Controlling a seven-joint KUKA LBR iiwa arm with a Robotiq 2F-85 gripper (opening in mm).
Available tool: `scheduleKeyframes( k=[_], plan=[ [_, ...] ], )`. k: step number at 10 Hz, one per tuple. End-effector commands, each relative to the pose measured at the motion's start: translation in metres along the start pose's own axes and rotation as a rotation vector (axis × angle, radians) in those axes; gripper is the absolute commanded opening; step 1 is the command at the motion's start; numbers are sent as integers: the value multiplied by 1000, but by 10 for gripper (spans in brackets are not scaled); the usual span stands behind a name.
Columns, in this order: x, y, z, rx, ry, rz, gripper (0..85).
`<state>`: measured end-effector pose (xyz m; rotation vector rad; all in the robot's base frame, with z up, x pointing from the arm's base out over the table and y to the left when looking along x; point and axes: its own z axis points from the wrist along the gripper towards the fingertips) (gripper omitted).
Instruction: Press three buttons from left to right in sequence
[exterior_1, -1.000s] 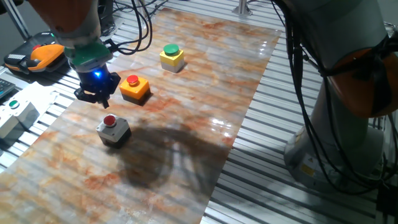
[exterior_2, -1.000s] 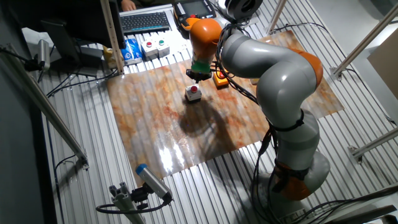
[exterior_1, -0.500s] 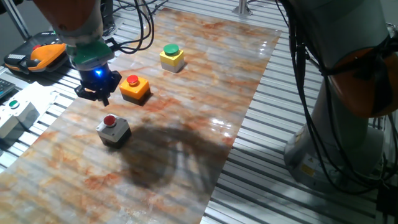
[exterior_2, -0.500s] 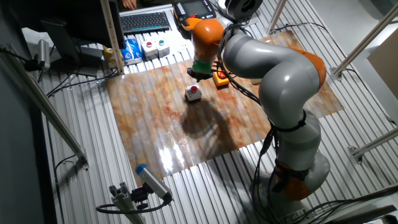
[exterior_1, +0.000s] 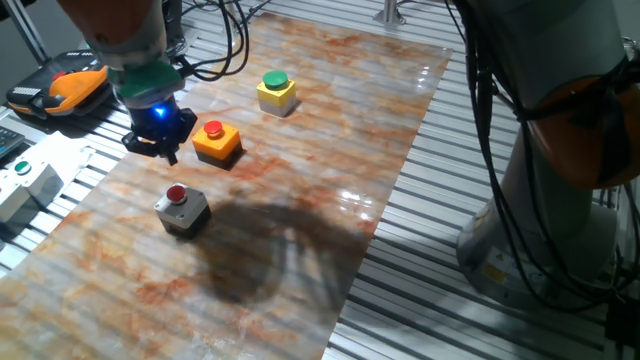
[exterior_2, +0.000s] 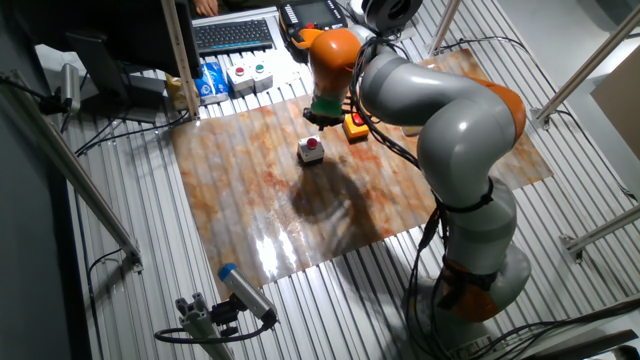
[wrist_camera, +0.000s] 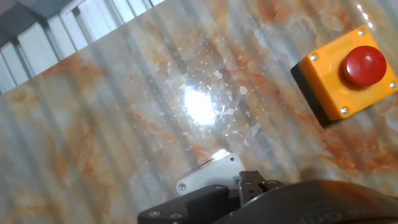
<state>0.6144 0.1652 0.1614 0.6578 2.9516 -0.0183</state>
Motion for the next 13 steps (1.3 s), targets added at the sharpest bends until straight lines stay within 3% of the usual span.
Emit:
scheduleKeyframes(
  k=[1,2,5,10,13],
  plan=[
    [-1,-2,0,2,-5,-12,0],
    [-3,-5,-2,11,-14,-26,0],
    [-10,-19,-10,2,-10,-68,0],
    [-9,-26,-13,8,-24,-97,0],
    [-10,-33,-10,-4,-26,-122,0]
  ],
)
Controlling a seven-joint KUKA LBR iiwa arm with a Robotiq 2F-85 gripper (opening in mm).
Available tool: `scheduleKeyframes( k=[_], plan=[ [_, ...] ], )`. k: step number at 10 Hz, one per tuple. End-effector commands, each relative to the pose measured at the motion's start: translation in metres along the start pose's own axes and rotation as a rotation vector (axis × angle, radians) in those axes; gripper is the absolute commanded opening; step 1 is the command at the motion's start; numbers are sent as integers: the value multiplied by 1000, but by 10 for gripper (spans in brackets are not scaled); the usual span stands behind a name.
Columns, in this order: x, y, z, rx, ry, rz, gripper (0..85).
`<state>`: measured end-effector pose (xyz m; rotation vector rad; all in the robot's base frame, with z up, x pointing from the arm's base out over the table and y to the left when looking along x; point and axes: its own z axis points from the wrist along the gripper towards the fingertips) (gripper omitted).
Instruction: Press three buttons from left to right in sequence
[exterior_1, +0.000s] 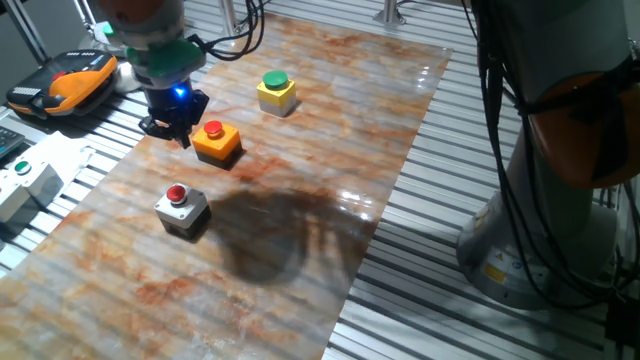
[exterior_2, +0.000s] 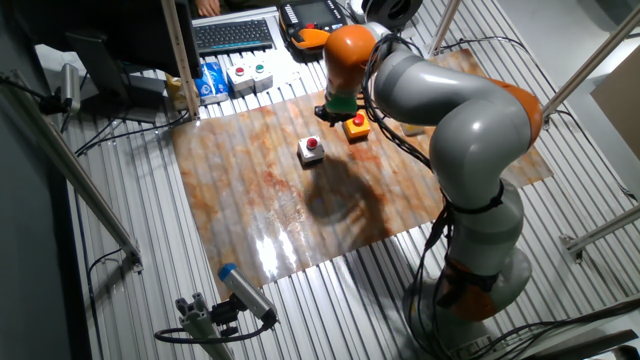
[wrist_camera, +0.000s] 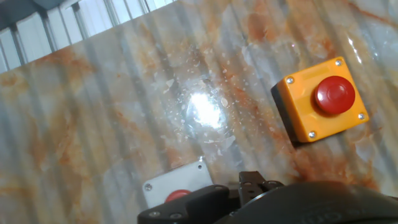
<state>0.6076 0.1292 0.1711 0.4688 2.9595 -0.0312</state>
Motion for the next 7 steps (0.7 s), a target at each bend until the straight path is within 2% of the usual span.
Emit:
scheduleKeyframes(
  k=[1,2,4,7],
  plan=[
    [0,-4,2,-6,-1,-8,0],
    [1,-9,4,-14,1,-14,0],
    [3,-18,6,-13,-2,-26,0],
    [5,-21,3,-12,0,-31,0]
  ],
)
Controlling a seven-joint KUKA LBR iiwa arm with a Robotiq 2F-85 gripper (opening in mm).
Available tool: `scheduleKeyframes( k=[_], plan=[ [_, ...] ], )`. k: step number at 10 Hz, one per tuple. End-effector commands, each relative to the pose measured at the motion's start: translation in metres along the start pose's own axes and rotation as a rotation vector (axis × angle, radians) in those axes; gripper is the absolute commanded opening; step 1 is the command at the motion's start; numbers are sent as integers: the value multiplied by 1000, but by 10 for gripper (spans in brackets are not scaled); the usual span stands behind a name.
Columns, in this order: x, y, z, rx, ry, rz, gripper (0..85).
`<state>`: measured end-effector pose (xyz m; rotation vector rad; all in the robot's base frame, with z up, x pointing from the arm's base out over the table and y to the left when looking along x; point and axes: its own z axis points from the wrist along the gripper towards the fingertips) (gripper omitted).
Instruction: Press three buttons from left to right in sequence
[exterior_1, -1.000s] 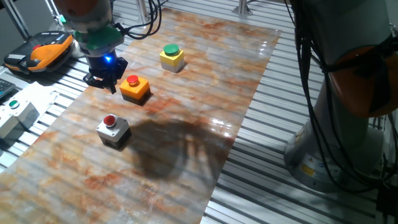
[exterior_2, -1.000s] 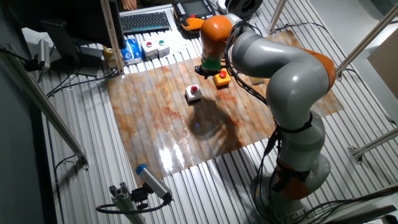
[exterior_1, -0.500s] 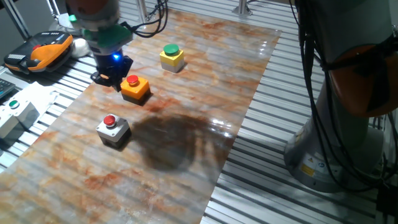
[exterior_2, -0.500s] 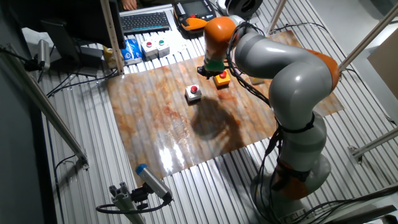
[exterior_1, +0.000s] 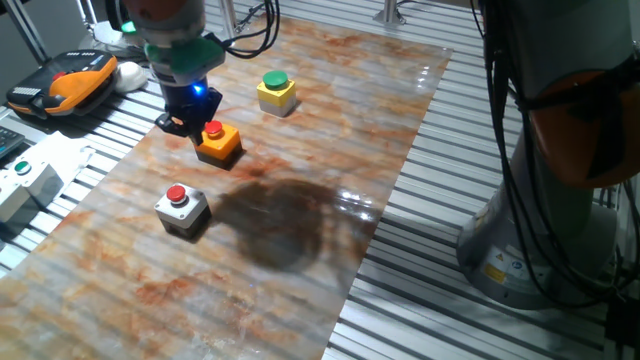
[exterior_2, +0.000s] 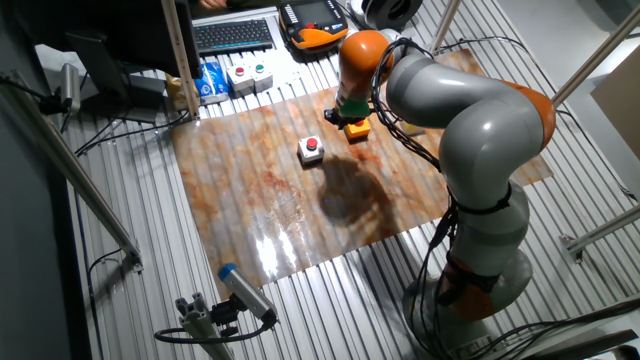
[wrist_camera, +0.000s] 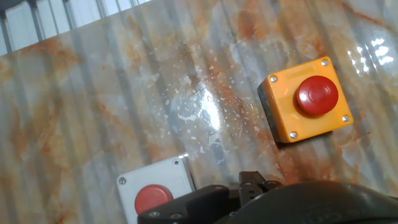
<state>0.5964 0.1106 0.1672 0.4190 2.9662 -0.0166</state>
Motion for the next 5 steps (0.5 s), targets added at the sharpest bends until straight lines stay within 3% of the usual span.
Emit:
scheduleKeyframes(
  k=[1,5],
  plan=[
    [0,0,0,-2,1,-1,0],
    [3,4,-5,8,-2,13,0]
  ],
)
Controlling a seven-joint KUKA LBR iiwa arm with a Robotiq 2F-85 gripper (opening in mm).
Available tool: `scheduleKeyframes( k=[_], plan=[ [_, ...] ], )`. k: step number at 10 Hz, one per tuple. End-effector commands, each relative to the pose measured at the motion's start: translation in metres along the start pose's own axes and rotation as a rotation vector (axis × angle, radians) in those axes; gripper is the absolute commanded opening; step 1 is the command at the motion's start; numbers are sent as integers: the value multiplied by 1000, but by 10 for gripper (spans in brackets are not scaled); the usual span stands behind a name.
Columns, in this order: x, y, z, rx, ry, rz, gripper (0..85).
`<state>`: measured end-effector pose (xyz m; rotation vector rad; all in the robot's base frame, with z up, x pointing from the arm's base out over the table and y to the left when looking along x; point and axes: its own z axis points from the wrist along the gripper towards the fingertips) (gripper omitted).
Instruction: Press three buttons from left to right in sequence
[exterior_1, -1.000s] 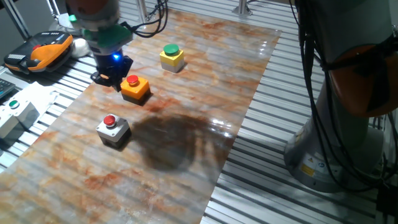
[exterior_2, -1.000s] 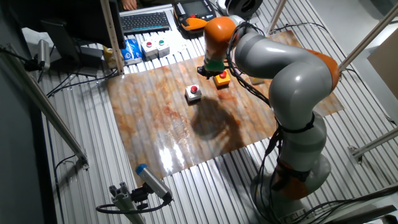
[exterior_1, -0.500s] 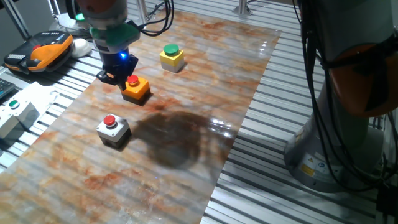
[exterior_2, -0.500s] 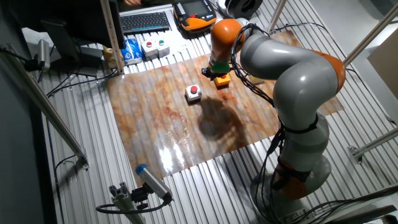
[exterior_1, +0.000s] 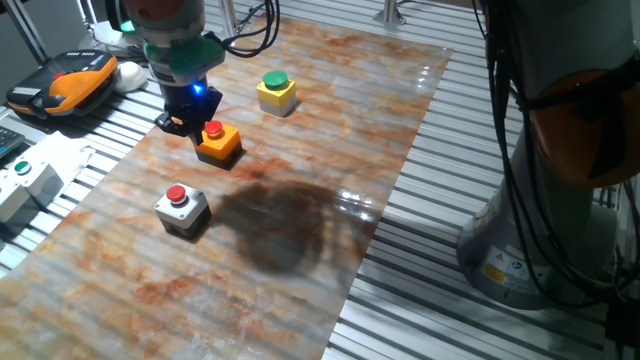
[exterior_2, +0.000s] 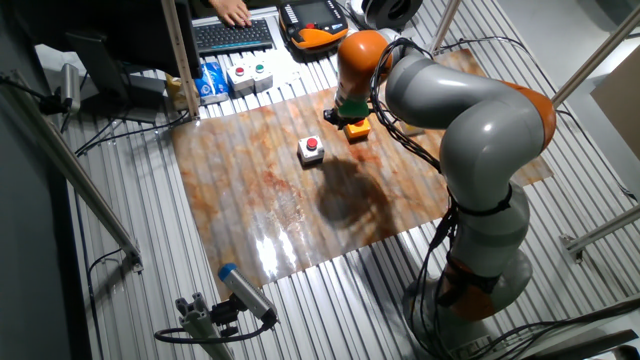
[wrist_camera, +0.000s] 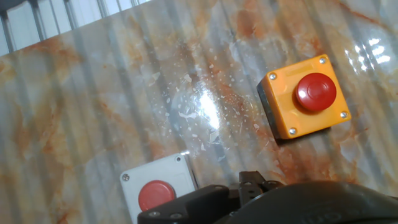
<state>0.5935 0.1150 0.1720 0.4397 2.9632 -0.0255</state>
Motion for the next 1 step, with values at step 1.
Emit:
scheduleKeyframes(
  k=[1],
  plan=[
    [0,0,0,-4,3,7,0]
  ],
)
